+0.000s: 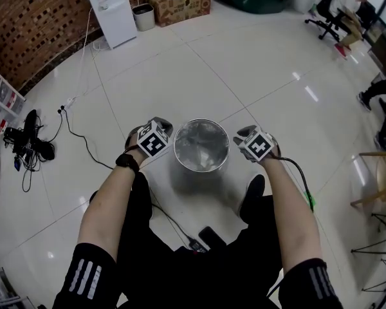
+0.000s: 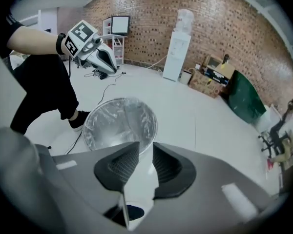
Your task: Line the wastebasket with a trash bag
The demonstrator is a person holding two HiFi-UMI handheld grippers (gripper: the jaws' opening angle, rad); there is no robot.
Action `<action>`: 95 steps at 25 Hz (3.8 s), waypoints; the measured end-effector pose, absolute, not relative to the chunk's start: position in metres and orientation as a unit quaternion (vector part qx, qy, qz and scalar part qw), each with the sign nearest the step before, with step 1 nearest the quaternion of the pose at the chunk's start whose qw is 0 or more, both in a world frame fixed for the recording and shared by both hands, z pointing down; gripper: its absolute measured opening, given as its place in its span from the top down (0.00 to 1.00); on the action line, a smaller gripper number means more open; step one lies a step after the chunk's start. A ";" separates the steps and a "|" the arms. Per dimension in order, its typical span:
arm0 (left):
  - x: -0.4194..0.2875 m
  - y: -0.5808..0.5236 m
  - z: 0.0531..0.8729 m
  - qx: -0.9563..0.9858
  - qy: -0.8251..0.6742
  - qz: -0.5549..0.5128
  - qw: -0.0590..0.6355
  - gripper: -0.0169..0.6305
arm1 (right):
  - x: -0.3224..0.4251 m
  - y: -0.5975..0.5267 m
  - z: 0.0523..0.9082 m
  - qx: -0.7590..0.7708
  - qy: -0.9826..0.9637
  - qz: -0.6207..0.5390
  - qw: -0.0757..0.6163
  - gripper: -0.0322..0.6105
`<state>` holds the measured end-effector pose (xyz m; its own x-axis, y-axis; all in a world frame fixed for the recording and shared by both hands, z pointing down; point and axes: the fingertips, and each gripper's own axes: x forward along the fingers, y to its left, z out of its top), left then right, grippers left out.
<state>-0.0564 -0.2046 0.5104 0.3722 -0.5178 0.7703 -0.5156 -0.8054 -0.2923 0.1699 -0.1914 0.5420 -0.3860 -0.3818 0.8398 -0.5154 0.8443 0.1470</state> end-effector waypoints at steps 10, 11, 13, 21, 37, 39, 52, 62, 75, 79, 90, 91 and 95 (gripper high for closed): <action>-0.034 -0.225 0.458 -0.867 0.340 -0.358 -0.067 0.98 | 0.057 -0.182 0.514 0.189 -0.879 0.064 0.433 0.94; -0.032 -0.227 0.456 -0.870 0.337 -0.355 -0.066 0.98 | 0.048 -0.180 0.520 0.178 -0.880 0.069 0.435 0.94; -0.028 -0.228 0.456 -0.873 0.326 -0.357 -0.061 0.98 | 0.028 -0.176 0.536 0.157 -0.880 0.076 0.441 0.94; -0.014 -0.231 0.451 -0.885 0.279 -0.368 -0.059 0.93 | -0.012 -0.188 0.620 0.135 -0.851 0.106 0.496 0.82; -0.011 -0.251 0.446 -0.884 0.267 -0.383 -0.043 0.92 | -0.032 -0.222 0.718 0.125 -0.828 0.087 0.539 0.49; -0.012 -0.254 0.445 -0.883 0.268 -0.384 -0.040 0.92 | -0.033 -0.222 0.727 0.118 -0.826 0.085 0.544 0.49; -0.029 -0.262 0.435 -0.876 0.293 -0.381 -0.038 0.92 | -0.027 -0.211 0.690 0.089 -0.833 0.036 0.545 0.48; -0.027 -0.241 0.425 -0.881 0.287 -0.377 -0.015 0.92 | -0.003 -0.204 0.582 0.148 -0.876 0.073 0.453 0.57; -0.022 -0.229 0.422 -0.895 0.275 -0.349 -0.032 0.89 | 0.091 -0.222 0.427 0.285 -0.899 0.008 0.333 0.94; -0.018 -0.223 0.421 -0.900 0.265 -0.346 -0.035 0.89 | 0.108 -0.213 0.426 0.305 -0.904 0.044 0.298 0.94; -0.008 -0.214 0.426 -0.901 0.240 -0.360 -0.017 0.86 | 0.108 -0.215 0.432 0.265 -0.913 0.031 0.308 0.94; -0.007 -0.214 0.426 -0.901 0.239 -0.361 -0.017 0.86 | 0.108 -0.215 0.432 0.265 -0.913 0.031 0.309 0.94; -0.008 -0.212 0.433 -0.899 0.234 -0.371 -0.022 0.83 | 0.104 -0.213 0.426 0.260 -0.915 0.021 0.308 0.94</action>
